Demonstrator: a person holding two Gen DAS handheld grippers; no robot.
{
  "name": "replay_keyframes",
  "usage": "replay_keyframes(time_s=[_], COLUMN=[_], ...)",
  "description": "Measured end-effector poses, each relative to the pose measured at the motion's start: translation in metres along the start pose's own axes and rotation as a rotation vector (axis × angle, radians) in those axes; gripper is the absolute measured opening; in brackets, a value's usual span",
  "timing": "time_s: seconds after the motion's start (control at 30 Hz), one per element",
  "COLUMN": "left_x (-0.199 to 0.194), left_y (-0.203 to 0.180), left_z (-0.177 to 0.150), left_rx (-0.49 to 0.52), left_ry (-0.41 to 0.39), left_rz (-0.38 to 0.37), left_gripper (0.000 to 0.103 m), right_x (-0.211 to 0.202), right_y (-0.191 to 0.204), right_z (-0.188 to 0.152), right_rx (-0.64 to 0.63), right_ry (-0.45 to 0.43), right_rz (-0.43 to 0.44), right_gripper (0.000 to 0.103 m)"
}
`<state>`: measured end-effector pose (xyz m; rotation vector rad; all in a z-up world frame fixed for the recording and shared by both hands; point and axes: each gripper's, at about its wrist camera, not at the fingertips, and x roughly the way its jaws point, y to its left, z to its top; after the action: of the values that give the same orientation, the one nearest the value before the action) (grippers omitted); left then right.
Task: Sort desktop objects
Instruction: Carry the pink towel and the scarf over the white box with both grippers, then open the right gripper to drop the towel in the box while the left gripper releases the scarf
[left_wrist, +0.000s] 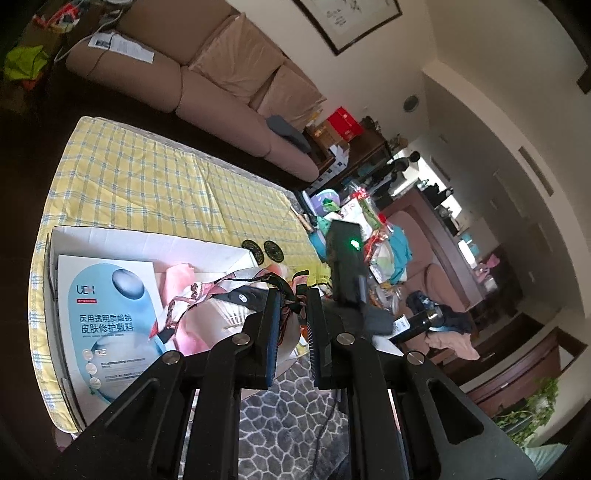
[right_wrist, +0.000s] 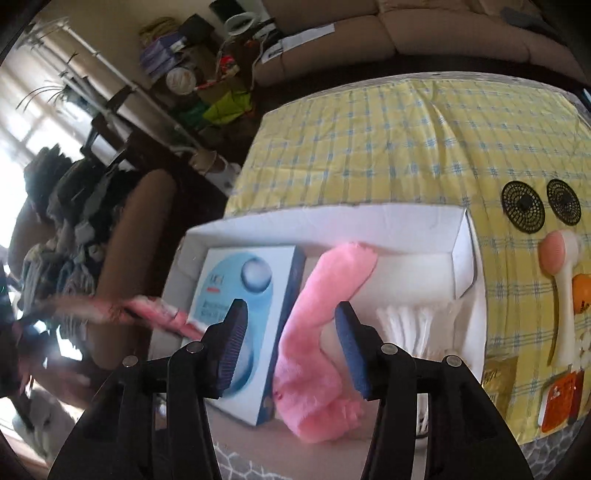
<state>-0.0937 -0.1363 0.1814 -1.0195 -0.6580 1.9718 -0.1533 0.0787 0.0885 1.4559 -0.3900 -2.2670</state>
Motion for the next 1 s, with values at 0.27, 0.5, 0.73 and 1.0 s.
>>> replay_keyframes(time_s=[0.27,0.5,0.73,1.0], left_x=[-0.017,-0.02,-0.004,0.067], left_y=[0.003,0.006,0.009,0.007], left_z=[0.001,0.001,-0.003,0.005], left_rx=[-0.006,-0.003,-0.033,-0.073], left_ry=[-0.029,-0.026,-0.005,0.068], left_rz=[-0.011,-0.039,-0.063,-0.045], left_gripper=[0.011,0.011,0.011,0.011], right_x=[0.081,0.098,0.07,-0.037], right_y=[0.008,-0.007,-0.014,-0.005], right_z=[0.024,0.034,0.038,0.036], right_rx=[0.015,0.109,0.192,0.027], right_ry=[0.136,0.123,0.049,-0.102], right_rz=[-0.178,-0.141,0.063,-0.012], right_gripper=[0.052,0.048,0.048,0.05])
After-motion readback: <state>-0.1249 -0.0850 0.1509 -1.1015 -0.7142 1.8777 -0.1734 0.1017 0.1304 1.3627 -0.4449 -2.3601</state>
